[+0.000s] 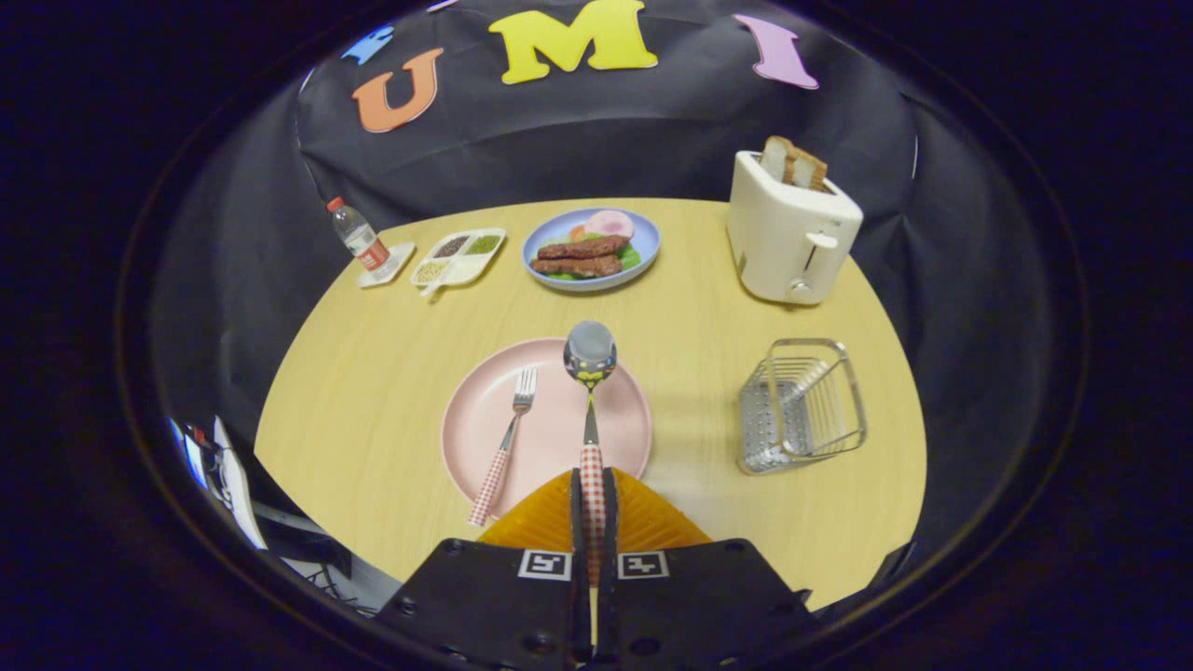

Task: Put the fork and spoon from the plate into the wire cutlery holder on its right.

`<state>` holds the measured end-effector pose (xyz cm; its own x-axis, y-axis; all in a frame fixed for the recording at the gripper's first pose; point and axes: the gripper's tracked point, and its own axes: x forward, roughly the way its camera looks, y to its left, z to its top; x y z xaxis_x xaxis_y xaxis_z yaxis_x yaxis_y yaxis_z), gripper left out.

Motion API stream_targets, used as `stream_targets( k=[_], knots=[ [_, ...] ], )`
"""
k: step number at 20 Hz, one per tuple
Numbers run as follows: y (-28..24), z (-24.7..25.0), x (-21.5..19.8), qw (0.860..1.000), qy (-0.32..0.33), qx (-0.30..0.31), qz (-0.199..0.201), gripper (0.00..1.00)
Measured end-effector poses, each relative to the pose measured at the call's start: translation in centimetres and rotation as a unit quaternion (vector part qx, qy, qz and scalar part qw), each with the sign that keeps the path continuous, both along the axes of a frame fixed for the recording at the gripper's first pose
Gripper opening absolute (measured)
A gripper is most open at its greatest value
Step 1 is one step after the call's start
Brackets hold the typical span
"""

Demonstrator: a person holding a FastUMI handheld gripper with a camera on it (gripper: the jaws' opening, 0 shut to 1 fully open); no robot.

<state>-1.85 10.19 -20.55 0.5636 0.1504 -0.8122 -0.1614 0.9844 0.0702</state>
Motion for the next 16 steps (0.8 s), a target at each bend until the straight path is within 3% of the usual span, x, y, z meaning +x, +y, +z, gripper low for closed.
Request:
stream_targets(
  k=[7,16],
  knots=[
    [-10.6,5.5,0.4,0.995,0.070,-0.051,-0.043,0.03],
    [-12.3,3.5,0.8,0.970,0.227,-0.024,-0.080,0.03]
  ],
)
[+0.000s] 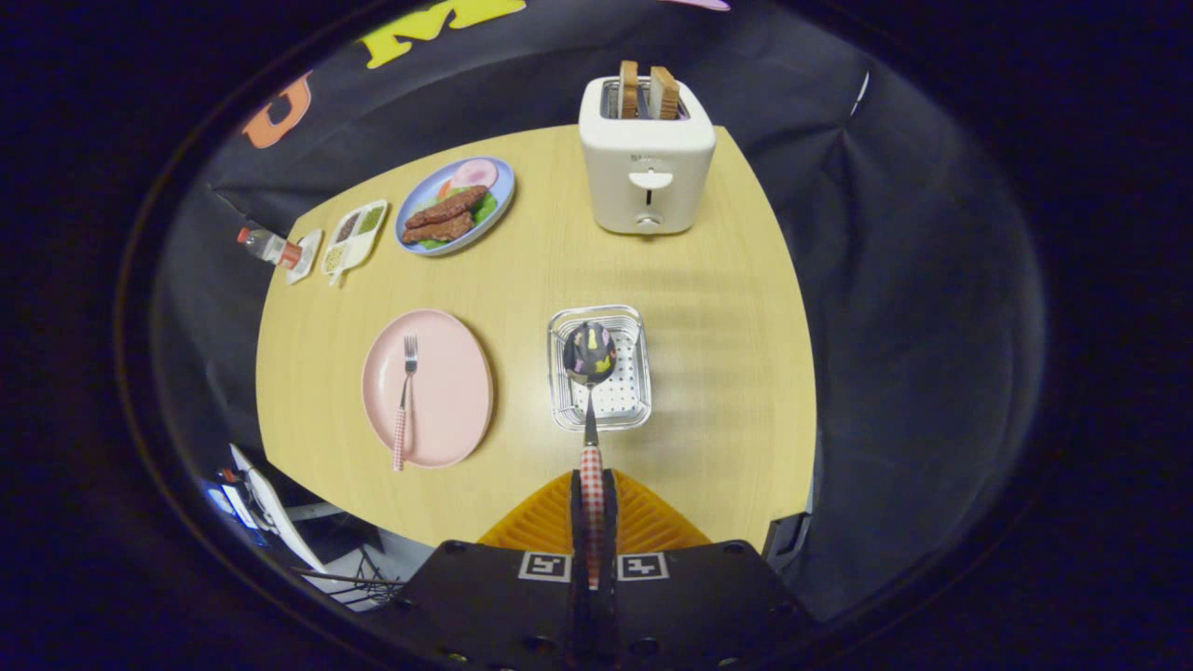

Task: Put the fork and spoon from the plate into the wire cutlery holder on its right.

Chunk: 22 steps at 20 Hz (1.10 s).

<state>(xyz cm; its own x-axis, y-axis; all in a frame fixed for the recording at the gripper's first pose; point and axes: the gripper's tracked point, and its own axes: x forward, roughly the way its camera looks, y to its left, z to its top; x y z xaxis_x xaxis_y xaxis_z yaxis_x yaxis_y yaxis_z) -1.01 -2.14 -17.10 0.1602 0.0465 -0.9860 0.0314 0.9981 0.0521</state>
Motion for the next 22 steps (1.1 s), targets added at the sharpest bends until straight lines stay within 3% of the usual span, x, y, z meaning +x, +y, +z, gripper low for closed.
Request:
stream_targets(
  k=[4,14,19,22],
  knots=[
    [-0.1,-1.3,0.4,0.997,0.068,0.006,-0.035,0.03],
    [-0.1,-3.7,3.3,0.992,0.111,0.002,-0.058,0.05],
    [-0.1,-3.4,4.9,0.995,0.082,0.013,-0.055,0.15],
    [0.9,-2.1,6.1,0.998,0.031,0.035,-0.034,0.35]
  ],
)
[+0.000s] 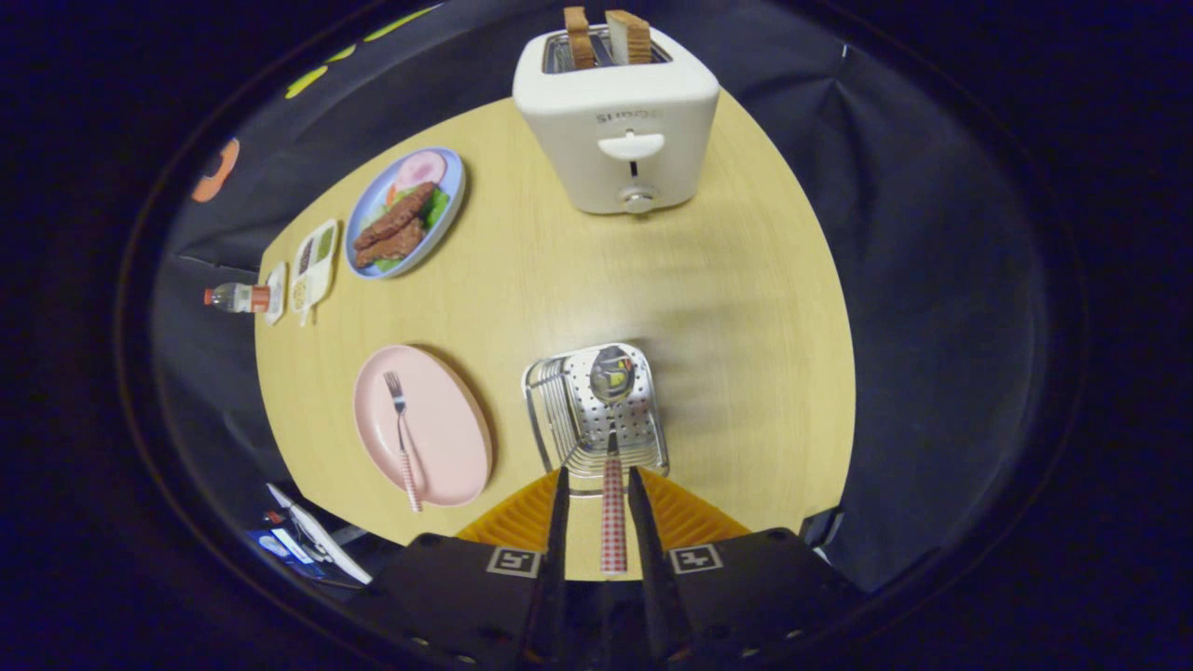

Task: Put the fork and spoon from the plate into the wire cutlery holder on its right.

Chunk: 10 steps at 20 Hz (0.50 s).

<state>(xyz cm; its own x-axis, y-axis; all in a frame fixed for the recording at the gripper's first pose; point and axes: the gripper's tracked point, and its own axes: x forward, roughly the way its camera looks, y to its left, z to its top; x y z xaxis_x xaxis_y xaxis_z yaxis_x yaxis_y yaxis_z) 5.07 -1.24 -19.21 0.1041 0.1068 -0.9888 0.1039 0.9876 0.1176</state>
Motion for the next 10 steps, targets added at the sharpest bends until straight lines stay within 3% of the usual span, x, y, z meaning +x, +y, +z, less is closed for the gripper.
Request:
stream_targets(
  k=[5,7,10],
  knots=[
    [1.2,3.4,2.9,0.988,-0.152,-0.015,0.034,0.76],
    [3.1,4.4,2.7,0.978,-0.201,-0.014,0.046,0.84],
    [8.1,4.0,0.4,0.971,-0.226,0.005,0.076,0.89]
  ],
)
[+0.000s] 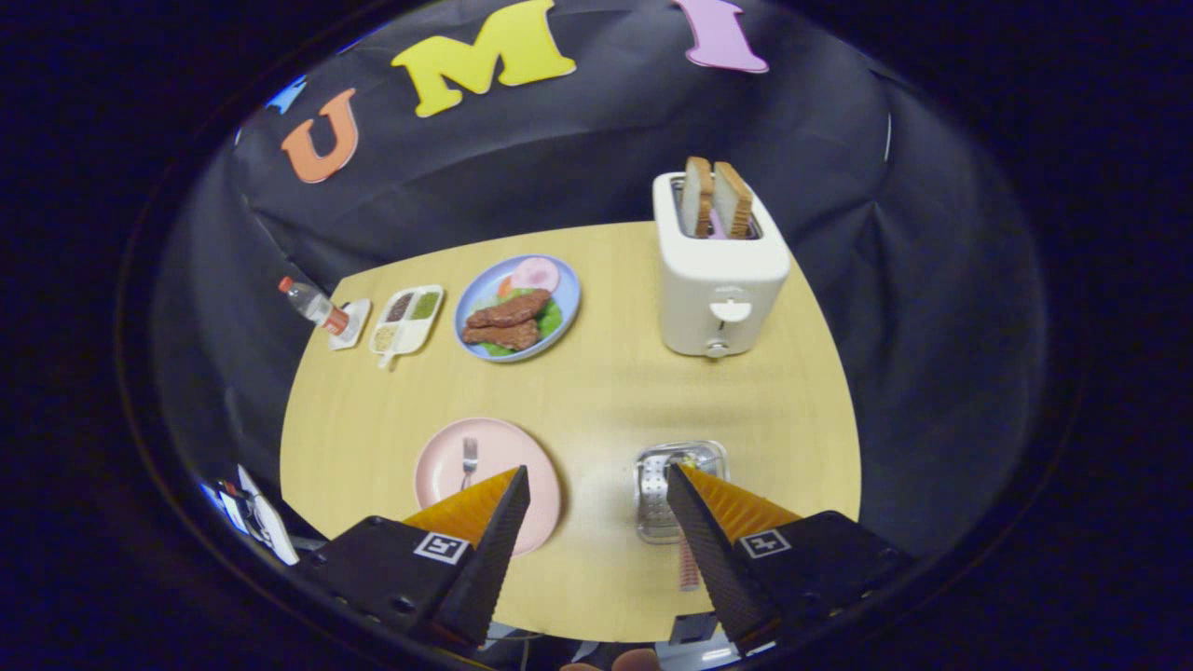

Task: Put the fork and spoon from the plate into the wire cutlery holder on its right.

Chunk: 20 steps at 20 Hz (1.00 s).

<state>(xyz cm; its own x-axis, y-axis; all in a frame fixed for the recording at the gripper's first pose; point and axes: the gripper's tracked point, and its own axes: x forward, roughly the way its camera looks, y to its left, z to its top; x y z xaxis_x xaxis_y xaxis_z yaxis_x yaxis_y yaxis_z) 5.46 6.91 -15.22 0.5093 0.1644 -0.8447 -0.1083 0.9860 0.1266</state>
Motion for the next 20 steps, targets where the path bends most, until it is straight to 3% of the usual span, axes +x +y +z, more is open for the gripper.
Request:
stream_targets(
  k=[5,10,19,20],
  knots=[
    [7.6,-4.1,-4.6,0.999,0.038,0.009,0.026,0.90],
    [13.1,-8.5,-6.7,0.997,0.066,0.001,0.038,0.90],
    [15.5,-14.5,-7.1,0.991,0.121,-0.044,0.030,0.90],
    [15.4,-15.1,-7.1,0.991,0.127,-0.046,0.025,0.84]
  ],
)
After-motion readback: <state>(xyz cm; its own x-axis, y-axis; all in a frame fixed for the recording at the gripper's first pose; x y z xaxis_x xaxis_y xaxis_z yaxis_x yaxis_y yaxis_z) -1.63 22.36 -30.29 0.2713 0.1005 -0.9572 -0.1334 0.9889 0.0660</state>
